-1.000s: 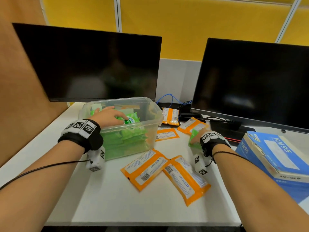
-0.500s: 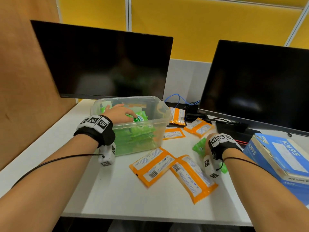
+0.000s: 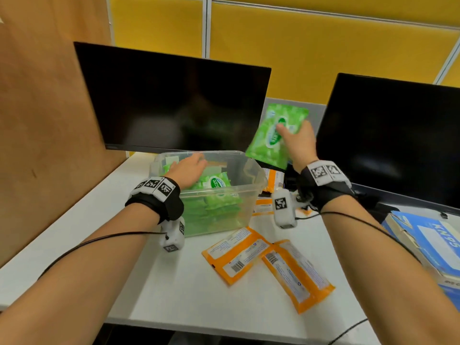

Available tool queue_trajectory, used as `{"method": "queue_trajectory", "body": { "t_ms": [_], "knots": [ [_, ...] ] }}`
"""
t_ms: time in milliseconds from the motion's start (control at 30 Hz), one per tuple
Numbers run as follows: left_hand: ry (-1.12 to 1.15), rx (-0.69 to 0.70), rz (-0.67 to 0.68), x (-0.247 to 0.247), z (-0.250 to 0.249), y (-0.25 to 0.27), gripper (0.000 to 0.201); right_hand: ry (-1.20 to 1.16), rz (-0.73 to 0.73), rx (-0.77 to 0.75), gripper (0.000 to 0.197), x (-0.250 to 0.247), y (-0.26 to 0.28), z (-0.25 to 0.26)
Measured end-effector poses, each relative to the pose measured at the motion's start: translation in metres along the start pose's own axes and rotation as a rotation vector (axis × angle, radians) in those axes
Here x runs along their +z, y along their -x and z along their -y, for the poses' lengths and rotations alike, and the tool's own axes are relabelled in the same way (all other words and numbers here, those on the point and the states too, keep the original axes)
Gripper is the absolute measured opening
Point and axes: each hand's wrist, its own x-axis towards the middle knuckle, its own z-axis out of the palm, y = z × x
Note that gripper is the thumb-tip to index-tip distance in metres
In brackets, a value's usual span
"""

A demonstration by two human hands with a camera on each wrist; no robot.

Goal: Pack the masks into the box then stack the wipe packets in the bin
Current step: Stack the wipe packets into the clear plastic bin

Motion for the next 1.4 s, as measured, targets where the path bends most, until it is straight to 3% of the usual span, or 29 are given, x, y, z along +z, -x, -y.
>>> {"method": "queue_trajectory", "body": {
  "t_ms": [67,133,233,300,367,467,567,633,800,1067,1400],
  "knots": [
    [0.083,-0.025,-0.026,0.000,0.000,0.000,0.047,0.019,0.133,0.000,0.067,0.032,-0.015,-0.010],
    [0.130,-0.035,-0.046,0.002,0.003,-0.002,0.052,0.169,0.285,0.035,0.054,0.064,-0.005,-0.015],
    [0.126,-0.050,-0.049,0.005,0.006,-0.005,0.056,0.699,0.665,0.034,0.046,0.088,0.041,-0.005],
    [-0.067,-0.027,-0.030,0.007,0.008,-0.008,0.058,0.901,0.759,0.044,0.050,0.093,0.050,-0.006],
    [-0.286,0.040,0.001,0.009,0.011,-0.011,0.063,0.827,0.754,0.124,0.055,0.087,0.046,-0.005],
    [-0.348,0.092,0.061,0.009,0.013,-0.014,0.063,0.577,0.596,0.300,0.077,0.078,0.042,-0.007],
    [-0.395,0.090,0.082,0.009,0.012,-0.016,0.061,0.702,0.470,0.219,0.082,0.077,0.043,-0.011],
    [-0.412,0.080,0.090,0.009,0.012,-0.017,0.062,0.863,0.507,0.134,0.080,0.075,0.046,-0.008],
    [-0.430,0.065,0.103,0.009,0.011,-0.016,0.056,0.988,0.581,0.134,0.081,0.076,0.047,-0.003],
    [-0.444,0.065,0.114,0.009,0.010,-0.015,0.056,0.864,0.567,0.225,0.083,0.082,0.046,-0.006],
    [-0.469,0.052,0.145,0.008,0.010,-0.014,0.057,0.895,0.617,0.237,0.088,0.083,0.047,-0.007]
  ]
}}
